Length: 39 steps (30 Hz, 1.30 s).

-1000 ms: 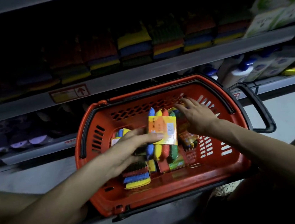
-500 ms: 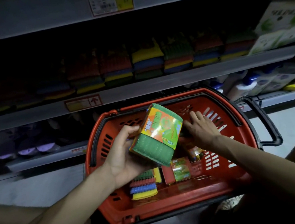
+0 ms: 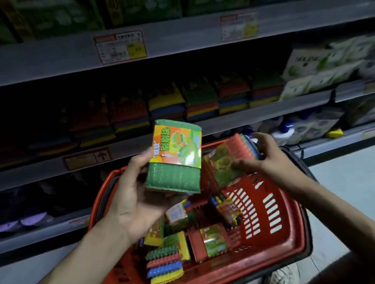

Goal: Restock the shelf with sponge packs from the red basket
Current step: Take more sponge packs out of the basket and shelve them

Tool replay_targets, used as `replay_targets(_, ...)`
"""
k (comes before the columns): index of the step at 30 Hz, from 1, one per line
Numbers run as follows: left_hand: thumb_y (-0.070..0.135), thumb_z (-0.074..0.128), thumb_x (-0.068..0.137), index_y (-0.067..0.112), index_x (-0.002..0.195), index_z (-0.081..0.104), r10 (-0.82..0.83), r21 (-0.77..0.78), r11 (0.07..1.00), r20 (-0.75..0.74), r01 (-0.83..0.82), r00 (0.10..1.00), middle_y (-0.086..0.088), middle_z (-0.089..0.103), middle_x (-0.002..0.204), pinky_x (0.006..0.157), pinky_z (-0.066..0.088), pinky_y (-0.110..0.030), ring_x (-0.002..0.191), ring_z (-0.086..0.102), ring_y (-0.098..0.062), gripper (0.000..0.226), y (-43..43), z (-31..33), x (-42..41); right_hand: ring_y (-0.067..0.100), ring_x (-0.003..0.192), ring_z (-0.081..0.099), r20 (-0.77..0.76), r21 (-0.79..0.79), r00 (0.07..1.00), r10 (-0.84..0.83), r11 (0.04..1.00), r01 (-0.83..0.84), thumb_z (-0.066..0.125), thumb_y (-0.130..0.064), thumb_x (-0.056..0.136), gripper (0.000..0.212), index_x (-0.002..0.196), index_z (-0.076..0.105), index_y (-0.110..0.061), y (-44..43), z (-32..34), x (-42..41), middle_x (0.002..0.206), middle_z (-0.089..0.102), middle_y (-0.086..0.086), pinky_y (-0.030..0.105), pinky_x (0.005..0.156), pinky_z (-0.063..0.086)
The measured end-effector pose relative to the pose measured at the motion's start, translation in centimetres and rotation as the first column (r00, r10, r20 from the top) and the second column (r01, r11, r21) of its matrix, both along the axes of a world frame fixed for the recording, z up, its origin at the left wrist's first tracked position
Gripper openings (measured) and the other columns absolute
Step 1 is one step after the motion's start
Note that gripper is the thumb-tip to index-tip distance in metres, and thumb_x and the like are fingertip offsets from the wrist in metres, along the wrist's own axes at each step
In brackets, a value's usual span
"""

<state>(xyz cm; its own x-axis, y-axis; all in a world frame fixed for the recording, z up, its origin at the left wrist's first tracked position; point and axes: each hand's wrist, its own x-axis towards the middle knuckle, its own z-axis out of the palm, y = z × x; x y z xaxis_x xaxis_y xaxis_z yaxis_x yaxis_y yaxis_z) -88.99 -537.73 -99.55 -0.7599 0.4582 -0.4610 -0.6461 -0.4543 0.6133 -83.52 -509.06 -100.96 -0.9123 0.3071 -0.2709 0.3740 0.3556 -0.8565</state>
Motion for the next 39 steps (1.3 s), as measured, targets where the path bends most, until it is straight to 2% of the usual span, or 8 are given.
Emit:
replay_targets(3, 0.035, 0.075, 0.082, 0.015, 0.133, 0.067, 0.071, -0.017, 0.997, -0.014, -0.071, 0.997, -0.019, 0.069, 0.13, 0.105, 0.047, -0.065, 0.114, 0.069, -0.038, 0.056, 0.7, 0.8, -0.2, 0.026, 0.087, 0.078, -0.021, -0.317, 0.993, -0.114, 0.943, 0.102, 0.09, -0.027, 0.071, 0.083, 0.14, 0.042, -0.028, 1.6, 1.3, 1.0, 0.124, 0.06, 0.005, 0.04, 0.071, 0.064)
replay_targets(8, 0.04, 0.066, 0.085, 0.015, 0.132, 0.067, 0.073, -0.037, 0.996, -0.061, -0.076, 0.995, -0.015, 0.074, 0.122, 0.076, 0.061, -0.04, 0.1, 0.075, -0.029, 0.053, 2.0, 1.8, -0.1, 0.029, 0.104, 0.075, -0.16, -0.461, 0.972, -0.17, 0.884, 0.079, 0.088, -0.031, 0.064, 0.071, 0.13, 0.061, -0.026, 3.9, 1.9, 1.9, 0.127, 0.067, 0.01, 0.044, 0.084, 0.062)
replay_targets(13, 0.037, 0.066, 0.089, 0.008, 0.145, 0.053, 0.057, -0.033, 0.998, -0.048, -0.059, 0.997, -0.021, 0.068, 0.131, 0.096, 0.056, -0.048, 0.119, 0.066, -0.038, 0.065, 4.0, 1.8, 0.0, 0.032, 0.102, 0.075, -0.232, -0.484, 0.948, -0.217, 0.871, 0.081, 0.077, -0.038, 0.074, 0.05, 0.123, 0.069, -0.032, 5.4, 2.7, 2.0, 0.115, 0.075, 0.007, 0.057, 0.087, 0.06)
replay_targets(16, 0.036, 0.065, 0.092, 0.007, 0.145, 0.052, 0.043, -0.007, 0.999, -0.04, -0.044, 0.998, -0.023, 0.066, 0.134, 0.09, 0.06, -0.049, 0.124, 0.063, -0.042, 0.061, 5.4, 1.5, 0.1, 0.027, 0.101, 0.076, -0.234, -0.528, 0.943, -0.236, 0.845, 0.081, 0.073, -0.039, 0.077, 0.055, 0.13, 0.064, -0.031, 5.4, 3.2, 2.2, 0.124, 0.069, 0.01, 0.049, 0.077, 0.064)
replay_targets(21, 0.035, 0.065, 0.089, 0.012, 0.135, 0.061, 0.082, -0.047, 0.995, -0.058, -0.084, 0.995, -0.017, 0.073, 0.123, 0.097, 0.054, -0.049, 0.119, 0.067, -0.036, 0.052, 7.6, 1.8, -0.2, 0.037, 0.1, 0.068, -0.204, -0.41, 0.979, -0.032, 0.911, -0.056, 0.061, -0.047, 0.072, 0.053, 0.12, 0.068, -0.027, 5.4, 4.0, 3.1, 0.127, 0.06, 0.019, 0.046, 0.075, 0.058)
replay_targets(25, 0.035, 0.065, 0.093, 0.014, 0.135, 0.063, 0.11, -0.096, 0.988, -0.08, -0.117, 0.991, -0.011, 0.077, 0.112, 0.1, 0.051, -0.047, 0.125, 0.063, -0.034, 0.047, 9.0, 2.0, -0.4, 0.019, 0.098, 0.074, -0.149, -0.256, 0.981, 0.123, 0.954, -0.158, 0.058, -0.053, 0.085, 0.035, 0.11, 0.074, -0.035, 4.2, 4.6, 3.6, 0.113, 0.072, -0.006, 0.042, 0.091, 0.061)
replay_targets(31, 0.038, 0.068, 0.088, 0.015, 0.132, 0.064, 0.061, -0.152, 0.984, -0.179, -0.089, 0.982, -0.009, 0.079, 0.103, 0.105, 0.049, -0.05, 0.111, 0.069, -0.032, 0.05, 10.5, 2.6, -0.1, 0.01, 0.105, 0.073, -0.173, -0.159, 0.957, 0.232, 0.953, -0.259, 0.066, -0.039, 0.097, 0.047, 0.137, 0.053, -0.059, 3.4, 4.4, 4.4, 0.121, 0.068, -0.016, 0.041, 0.097, 0.058)
replay_targets(39, 0.031, 0.054, 0.103, 0.017, 0.113, 0.075, -0.009, -0.26, 0.959, -0.437, -0.117, 0.9, -0.007, 0.078, 0.112, 0.085, 0.056, -0.038, 0.105, 0.073, -0.02, 0.027, 13.5, 3.0, 0.6, 0.005, 0.102, 0.072, -0.242, -0.1, 0.96, 0.139, 0.981, -0.167, 0.068, -0.044, 0.095, 0.044, 0.134, 0.055, -0.06, 4.0, 4.4, 4.9, 0.122, 0.066, -0.014, 0.036, 0.093, 0.06)
